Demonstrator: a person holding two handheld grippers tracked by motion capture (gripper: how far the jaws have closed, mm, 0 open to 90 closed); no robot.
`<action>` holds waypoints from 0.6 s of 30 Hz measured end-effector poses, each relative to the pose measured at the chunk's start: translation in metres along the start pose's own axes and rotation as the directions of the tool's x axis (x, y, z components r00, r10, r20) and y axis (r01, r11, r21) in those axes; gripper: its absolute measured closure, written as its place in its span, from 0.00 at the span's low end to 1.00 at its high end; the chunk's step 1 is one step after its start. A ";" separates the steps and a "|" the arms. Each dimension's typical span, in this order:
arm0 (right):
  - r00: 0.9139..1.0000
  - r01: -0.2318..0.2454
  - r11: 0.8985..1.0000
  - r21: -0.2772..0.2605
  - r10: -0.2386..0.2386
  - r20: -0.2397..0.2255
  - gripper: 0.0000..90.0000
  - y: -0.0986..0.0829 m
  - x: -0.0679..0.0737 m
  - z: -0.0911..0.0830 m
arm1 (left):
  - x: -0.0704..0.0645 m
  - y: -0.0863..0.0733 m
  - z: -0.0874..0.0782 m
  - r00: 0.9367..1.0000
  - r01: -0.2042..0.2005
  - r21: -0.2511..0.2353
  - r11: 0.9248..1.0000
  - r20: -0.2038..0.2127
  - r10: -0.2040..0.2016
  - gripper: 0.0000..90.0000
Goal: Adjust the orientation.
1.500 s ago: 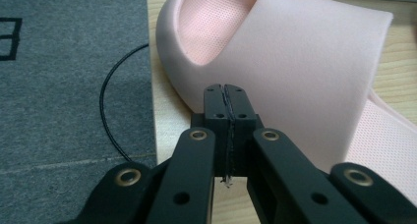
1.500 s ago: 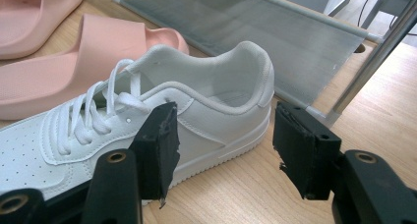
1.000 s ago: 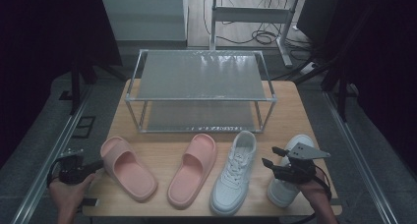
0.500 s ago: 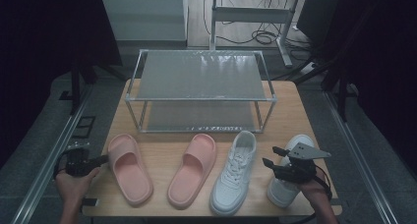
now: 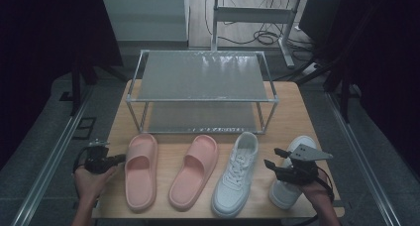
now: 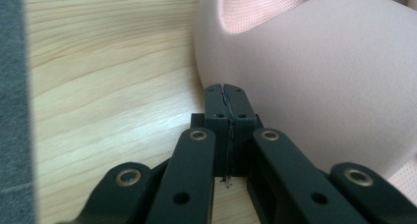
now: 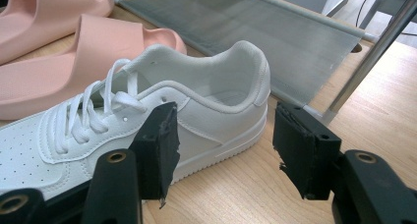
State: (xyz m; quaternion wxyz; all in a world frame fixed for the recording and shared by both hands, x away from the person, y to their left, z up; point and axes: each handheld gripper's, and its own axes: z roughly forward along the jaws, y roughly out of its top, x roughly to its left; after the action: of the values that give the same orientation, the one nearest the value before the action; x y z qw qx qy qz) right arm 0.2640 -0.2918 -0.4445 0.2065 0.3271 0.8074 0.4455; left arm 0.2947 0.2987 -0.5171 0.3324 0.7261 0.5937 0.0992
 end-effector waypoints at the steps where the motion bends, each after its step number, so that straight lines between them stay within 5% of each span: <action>1: 1.000 0.000 1.000 0.000 0.000 0.000 0.48 0.000 0.000 0.000 | -0.002 0.001 0.002 1.000 -0.005 0.000 1.000 0.005 0.005 1.00; 8: 1.000 -0.005 1.000 -0.001 0.005 0.003 0.48 0.000 0.000 -0.001 | -0.020 0.012 0.016 0.998 -0.049 0.018 0.999 0.049 0.048 1.00; 18: 1.000 -0.001 1.000 0.001 0.001 -0.001 0.48 0.000 0.000 0.000 | -0.034 0.019 0.024 0.995 -0.083 0.028 0.996 0.055 0.081 1.00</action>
State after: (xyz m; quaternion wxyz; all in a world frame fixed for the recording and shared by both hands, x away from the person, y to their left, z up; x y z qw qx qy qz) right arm 0.2643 -0.2918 -0.4448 0.2056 0.3276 0.8076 0.4453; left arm 0.3134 0.2565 -0.5155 0.3328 0.7573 0.5556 0.0840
